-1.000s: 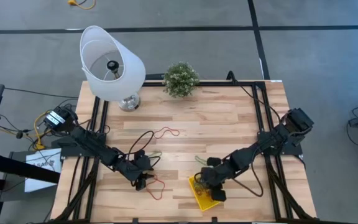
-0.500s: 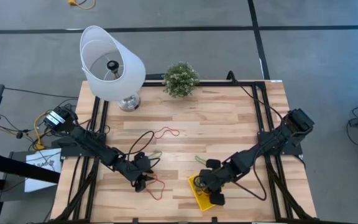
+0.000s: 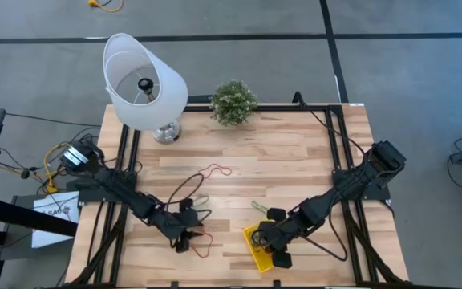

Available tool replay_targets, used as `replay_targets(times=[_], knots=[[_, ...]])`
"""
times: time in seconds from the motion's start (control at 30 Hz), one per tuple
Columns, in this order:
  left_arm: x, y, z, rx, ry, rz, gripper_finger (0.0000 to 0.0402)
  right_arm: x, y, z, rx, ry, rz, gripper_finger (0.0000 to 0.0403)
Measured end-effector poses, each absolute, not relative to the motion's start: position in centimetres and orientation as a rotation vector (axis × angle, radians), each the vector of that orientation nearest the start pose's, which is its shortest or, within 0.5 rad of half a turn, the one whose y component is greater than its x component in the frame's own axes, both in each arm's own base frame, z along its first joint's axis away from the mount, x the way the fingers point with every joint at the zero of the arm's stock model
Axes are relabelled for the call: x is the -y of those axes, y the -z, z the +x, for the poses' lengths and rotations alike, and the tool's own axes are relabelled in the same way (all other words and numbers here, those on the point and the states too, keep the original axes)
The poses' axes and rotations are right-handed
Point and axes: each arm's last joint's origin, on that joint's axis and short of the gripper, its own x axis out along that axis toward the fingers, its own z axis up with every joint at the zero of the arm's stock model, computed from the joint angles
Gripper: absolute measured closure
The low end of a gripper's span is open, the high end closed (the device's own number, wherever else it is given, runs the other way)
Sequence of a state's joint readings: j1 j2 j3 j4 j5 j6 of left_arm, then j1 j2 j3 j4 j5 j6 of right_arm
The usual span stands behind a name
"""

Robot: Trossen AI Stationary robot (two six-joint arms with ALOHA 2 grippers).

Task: Pick and place items into bin
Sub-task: Put the bottom red rubber band into the bin

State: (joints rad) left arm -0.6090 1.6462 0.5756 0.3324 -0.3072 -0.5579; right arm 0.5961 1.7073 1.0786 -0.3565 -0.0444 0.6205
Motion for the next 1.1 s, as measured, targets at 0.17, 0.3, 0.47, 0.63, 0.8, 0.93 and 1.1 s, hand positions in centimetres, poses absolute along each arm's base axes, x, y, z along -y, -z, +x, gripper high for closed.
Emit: replay_targets(times=[0.17,0.3,0.47,0.63,0.8,0.93,1.1], knots=[[16.5,-10.2,25.1,-0.779,0.104,-0.15,0.0253,-19.3,-18.9,28.3,-1.098,-0.263,0.281,0.0321],[16.7,-10.2,25.5,-0.827,0.051,-0.103,0.0253,-19.3,-18.9,28.3,-1.1,-0.265,0.283,0.0321],[16.8,-10.3,25.6,-0.881,0.024,-0.093,0.0263,-19.3,-18.9,28.3,-1.101,-0.267,0.284,0.0321],[17.1,-10.2,25.2,-0.884,-0.001,-0.095,0.032,-19.3,-18.9,28.3,-1.101,-0.267,0.284,0.0321],[17.3,-10.4,25.4,-0.864,-0.04,-0.142,0.0393,-19.3,-18.9,28.3,-1.101,-0.267,0.284,0.0321],[18.2,-11.6,26.6,-0.802,-0.001,-0.088,0.0399,-19.3,-18.9,28.3,-1.101,-0.257,0.294,0.0321],[19.6,-15.3,29.4,-0.667,0.055,-0.033,0.0401,-19.3,-19.1,28.1,-1.115,-0.225,0.365,0.0321]])
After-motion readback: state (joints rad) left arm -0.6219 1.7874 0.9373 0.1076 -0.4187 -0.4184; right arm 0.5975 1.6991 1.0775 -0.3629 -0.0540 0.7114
